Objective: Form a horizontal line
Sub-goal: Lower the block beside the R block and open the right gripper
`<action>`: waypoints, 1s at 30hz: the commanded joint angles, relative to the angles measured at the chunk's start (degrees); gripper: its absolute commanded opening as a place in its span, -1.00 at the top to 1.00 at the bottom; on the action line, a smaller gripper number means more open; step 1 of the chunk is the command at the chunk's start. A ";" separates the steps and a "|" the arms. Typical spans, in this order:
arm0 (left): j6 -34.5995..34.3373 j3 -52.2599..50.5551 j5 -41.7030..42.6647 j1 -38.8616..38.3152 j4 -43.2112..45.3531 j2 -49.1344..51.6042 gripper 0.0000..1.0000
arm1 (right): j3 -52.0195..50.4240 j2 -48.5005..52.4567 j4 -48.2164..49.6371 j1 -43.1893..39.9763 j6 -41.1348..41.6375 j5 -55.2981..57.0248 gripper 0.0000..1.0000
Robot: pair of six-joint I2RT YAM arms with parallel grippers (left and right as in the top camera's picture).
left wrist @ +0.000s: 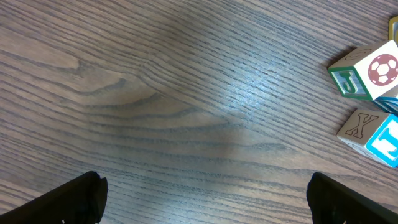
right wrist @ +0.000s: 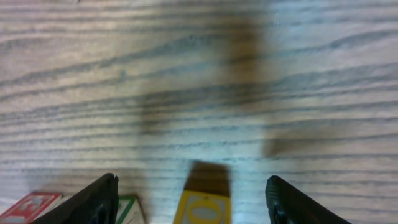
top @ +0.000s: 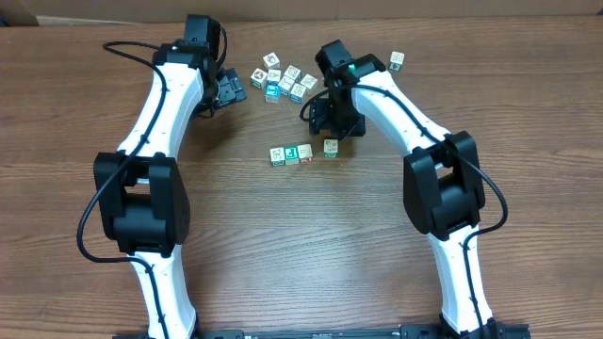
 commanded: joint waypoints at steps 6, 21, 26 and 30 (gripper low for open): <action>0.87 1.09 -0.57 -0.07 -0.13 0.83 -0.99 | -0.22 -1.16 0.33 -1.29 1.42 2.93 -0.45; 0.87 1.09 -0.57 -0.07 -0.13 0.83 -1.00 | -0.22 -1.16 -1.44 -1.88 4.61 12.81 -0.14; 0.87 1.09 -0.57 -0.07 -0.13 0.83 -1.00 | -0.22 -1.16 -5.20 -1.99 4.61 12.55 0.30; 0.87 1.09 -0.57 -0.07 -0.13 0.83 -1.00 | -0.22 -1.16 -7.72 -1.99 4.59 12.11 0.42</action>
